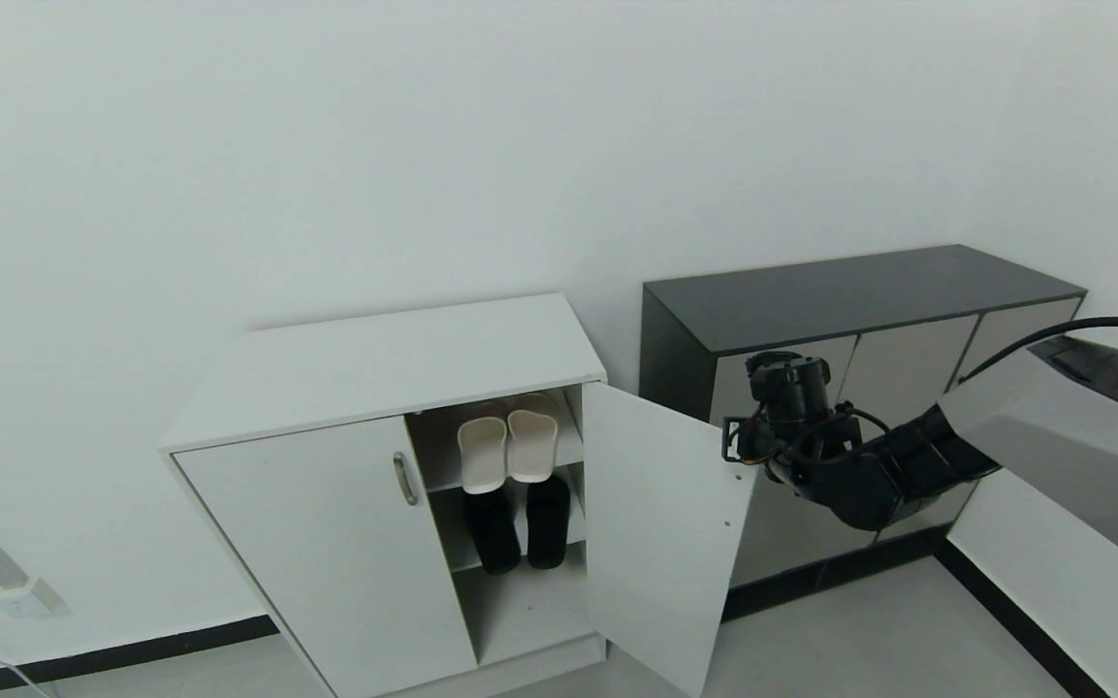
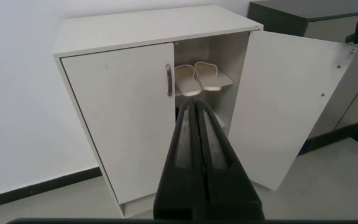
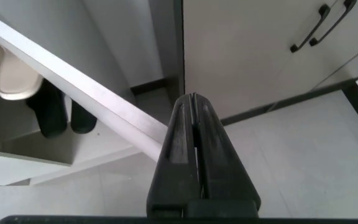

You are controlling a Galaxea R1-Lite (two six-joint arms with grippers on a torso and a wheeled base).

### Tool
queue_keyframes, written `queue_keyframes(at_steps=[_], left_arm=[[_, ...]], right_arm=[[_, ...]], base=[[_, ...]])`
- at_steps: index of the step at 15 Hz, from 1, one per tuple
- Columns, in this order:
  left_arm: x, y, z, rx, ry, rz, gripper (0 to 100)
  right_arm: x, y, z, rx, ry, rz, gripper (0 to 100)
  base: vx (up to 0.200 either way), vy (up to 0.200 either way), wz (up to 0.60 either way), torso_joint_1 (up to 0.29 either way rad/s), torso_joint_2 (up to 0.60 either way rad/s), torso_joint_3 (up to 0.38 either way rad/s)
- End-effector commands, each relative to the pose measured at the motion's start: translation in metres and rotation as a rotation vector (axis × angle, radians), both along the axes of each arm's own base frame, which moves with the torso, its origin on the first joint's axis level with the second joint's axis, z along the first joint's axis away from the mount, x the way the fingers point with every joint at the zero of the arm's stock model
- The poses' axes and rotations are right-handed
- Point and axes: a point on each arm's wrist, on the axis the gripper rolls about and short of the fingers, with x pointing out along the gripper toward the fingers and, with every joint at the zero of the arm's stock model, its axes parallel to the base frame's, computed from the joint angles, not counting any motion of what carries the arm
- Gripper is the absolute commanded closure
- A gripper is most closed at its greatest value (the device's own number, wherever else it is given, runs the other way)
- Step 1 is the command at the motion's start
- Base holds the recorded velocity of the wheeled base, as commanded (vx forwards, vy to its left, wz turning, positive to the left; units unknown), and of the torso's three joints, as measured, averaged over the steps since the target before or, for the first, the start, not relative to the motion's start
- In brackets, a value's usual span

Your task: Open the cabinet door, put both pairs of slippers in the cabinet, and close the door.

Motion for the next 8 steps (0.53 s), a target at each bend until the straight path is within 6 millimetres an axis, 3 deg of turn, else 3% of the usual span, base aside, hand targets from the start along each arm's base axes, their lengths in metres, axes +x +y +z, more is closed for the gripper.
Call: queue_keyframes(at_steps=[1, 5, 8], left_arm=[[0.000, 0.000, 0.000, 0.000, 0.001, 0.000, 100], [0.000, 0.000, 0.000, 0.000, 0.000, 0.000, 100], [0.000, 0.000, 0.000, 0.000, 0.001, 0.000, 100]], right_arm=[[0.000, 0.000, -0.003, -0.004, 0.007, -0.001, 100], [-0.005, 0.006, -0.002, -0.007, 0.013, 0.016, 100], [-0.022, 0.021, 0.001, -0.011, 0.018, 0.064, 100]], base=[[0.000, 0.000, 0.00, 0.000, 0.00, 0.000], [0.000, 0.000, 0.00, 0.000, 0.00, 0.000], [0.000, 0.000, 0.00, 0.000, 0.00, 0.000]])
